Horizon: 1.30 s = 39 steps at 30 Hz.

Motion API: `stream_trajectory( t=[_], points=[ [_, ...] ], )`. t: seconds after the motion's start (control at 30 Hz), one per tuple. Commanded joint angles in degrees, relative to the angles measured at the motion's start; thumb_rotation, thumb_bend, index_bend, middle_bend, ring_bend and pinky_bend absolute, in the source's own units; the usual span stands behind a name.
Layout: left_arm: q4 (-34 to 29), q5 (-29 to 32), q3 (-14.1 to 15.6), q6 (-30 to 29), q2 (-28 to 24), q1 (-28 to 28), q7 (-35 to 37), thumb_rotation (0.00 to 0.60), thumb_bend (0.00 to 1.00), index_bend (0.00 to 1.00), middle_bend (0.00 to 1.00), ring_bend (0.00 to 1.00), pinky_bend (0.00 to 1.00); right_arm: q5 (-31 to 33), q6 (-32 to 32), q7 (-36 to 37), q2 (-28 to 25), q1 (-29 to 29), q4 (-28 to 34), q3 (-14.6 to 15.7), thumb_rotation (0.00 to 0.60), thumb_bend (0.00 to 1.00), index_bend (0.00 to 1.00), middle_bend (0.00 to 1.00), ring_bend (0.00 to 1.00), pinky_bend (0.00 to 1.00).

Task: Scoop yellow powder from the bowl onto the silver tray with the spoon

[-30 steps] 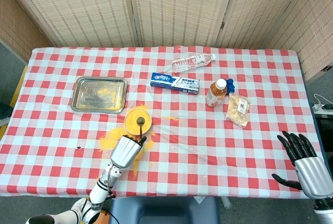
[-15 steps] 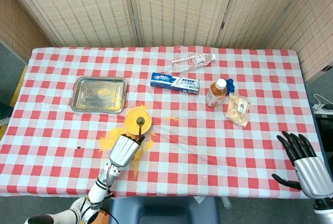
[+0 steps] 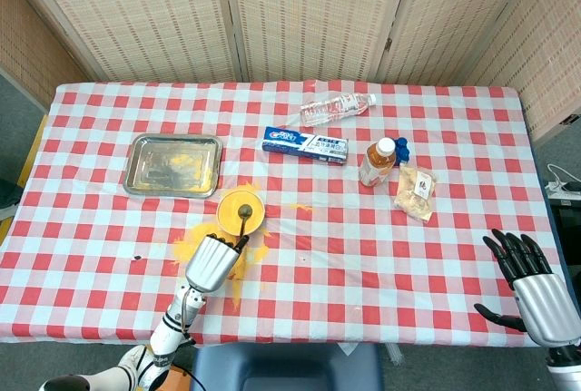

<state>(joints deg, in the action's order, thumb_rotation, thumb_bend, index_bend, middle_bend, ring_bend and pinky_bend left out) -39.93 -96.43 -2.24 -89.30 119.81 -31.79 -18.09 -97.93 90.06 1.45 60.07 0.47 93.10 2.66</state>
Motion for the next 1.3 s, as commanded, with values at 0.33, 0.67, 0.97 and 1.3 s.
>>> stream_trajectory(
  t=[0.33, 0.67, 0.97, 1.3],
  points=[
    [0.0, 0.5, -0.2, -0.3, -0.5, 0.7, -0.6, 0.6, 0.45, 0.51, 1.0, 1.0, 1.0, -0.3, 0.1, 0.0, 0.0, 0.0, 0.0, 0.1, 0.527, 0.0, 0.0, 0.0, 0.0, 0.0],
    [0.1, 0.3, -0.3, -1.2, -0.9, 1.0, -0.9, 0.6, 0.45, 0.55, 1.0, 1.0, 1.0, -0.6, 0.0, -0.1, 0.0, 0.0, 0.0, 0.3, 0.527, 0.0, 0.0, 0.0, 0.0, 0.0],
    [0.2, 0.0, -0.6, -2.5, -1.3, 1.0, -1.3, 0.6, 0.45, 0.59, 1.0, 1.0, 1.0, -0.9, 0.0, -0.2, 0.0, 0.0, 0.0, 0.4, 0.527, 0.0, 0.0, 0.0, 0.0, 0.0],
    [4.1, -1.1, -1.7, -6.5, 0.1, -0.2, 2.1, 0.6, 0.61, 0.8, 1.0, 1.0, 1.0, -1.1, 0.1, -0.3, 0.1, 0.0, -0.1, 0.5, 0.528, 0.0, 0.0, 0.0, 0.0, 0.0]
  ],
)
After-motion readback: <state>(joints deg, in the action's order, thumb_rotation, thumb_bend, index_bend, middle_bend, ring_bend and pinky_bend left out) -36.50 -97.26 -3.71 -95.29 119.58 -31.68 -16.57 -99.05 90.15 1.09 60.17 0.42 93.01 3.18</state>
